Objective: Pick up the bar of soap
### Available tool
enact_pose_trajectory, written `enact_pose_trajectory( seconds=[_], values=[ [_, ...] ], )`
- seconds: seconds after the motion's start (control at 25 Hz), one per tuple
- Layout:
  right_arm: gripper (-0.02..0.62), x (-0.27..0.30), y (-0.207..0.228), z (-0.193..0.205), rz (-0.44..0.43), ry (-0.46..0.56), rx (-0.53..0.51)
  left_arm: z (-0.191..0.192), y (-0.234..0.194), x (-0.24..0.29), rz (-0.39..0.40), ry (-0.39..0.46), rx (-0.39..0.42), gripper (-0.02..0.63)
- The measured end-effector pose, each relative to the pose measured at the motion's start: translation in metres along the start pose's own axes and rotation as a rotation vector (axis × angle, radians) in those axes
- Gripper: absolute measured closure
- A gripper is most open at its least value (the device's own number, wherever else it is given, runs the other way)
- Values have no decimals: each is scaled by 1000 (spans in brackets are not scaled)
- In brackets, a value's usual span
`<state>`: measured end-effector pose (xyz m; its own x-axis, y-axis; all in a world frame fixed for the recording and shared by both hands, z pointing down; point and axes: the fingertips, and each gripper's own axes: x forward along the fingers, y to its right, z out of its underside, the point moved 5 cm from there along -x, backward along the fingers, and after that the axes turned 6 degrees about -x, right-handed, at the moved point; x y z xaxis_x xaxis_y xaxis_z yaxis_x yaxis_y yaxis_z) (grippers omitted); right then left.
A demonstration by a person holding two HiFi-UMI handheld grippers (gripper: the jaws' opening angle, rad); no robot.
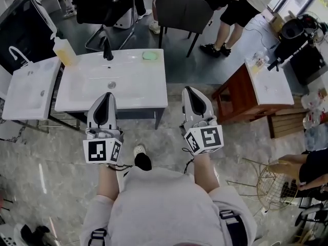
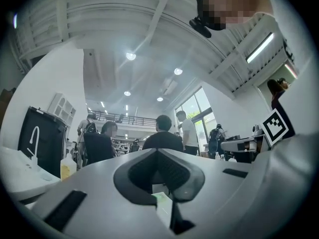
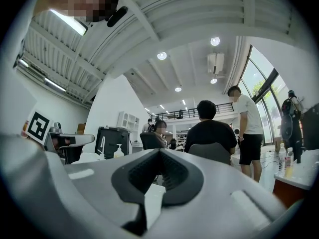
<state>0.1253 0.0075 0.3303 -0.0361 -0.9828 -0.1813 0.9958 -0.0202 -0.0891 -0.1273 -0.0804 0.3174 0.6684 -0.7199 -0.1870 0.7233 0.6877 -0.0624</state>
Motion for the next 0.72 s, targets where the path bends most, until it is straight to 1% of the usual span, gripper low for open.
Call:
enact_pose_trajectory(
  seconds=[0.36,0.72],
  values=[
    [584,92,-10,19,46,-19,-1,10,-79,69,35,-13,-14,598],
    [584,148,-18,36,78,-39,-7,23,-127,117,86,-23,-32,598]
  ],
)
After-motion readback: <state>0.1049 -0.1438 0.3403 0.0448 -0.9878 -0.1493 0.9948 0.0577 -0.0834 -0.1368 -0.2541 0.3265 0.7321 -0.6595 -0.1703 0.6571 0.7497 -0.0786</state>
